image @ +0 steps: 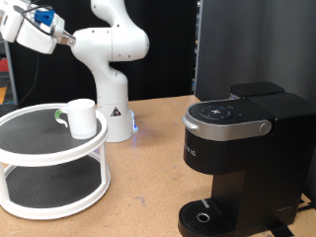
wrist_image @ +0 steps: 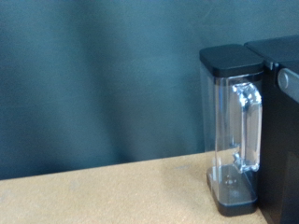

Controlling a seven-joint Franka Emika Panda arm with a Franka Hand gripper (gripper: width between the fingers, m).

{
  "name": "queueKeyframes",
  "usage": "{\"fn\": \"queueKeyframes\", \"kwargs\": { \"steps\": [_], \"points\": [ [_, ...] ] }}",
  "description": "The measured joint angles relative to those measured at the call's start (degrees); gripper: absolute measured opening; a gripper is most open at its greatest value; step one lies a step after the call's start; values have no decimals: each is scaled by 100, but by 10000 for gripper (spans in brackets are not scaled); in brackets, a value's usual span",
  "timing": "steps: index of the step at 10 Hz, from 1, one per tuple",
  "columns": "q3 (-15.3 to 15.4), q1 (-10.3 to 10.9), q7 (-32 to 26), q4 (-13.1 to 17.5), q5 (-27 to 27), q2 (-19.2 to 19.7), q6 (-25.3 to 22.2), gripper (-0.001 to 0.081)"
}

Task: Make a cup of coffee with the keurig machine

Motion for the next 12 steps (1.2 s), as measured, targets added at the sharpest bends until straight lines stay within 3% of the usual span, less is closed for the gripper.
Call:
{"fn": "queueKeyframes", "kwargs": {
  "steps": [4,9,12],
  "points": [
    [-368,64,-880,213,-430,266,-6,5],
    [-759,361,-945,944,-135,1021,-459,5],
    [-773,372,-996,988,-206,1130,-511,5]
  ]
}}
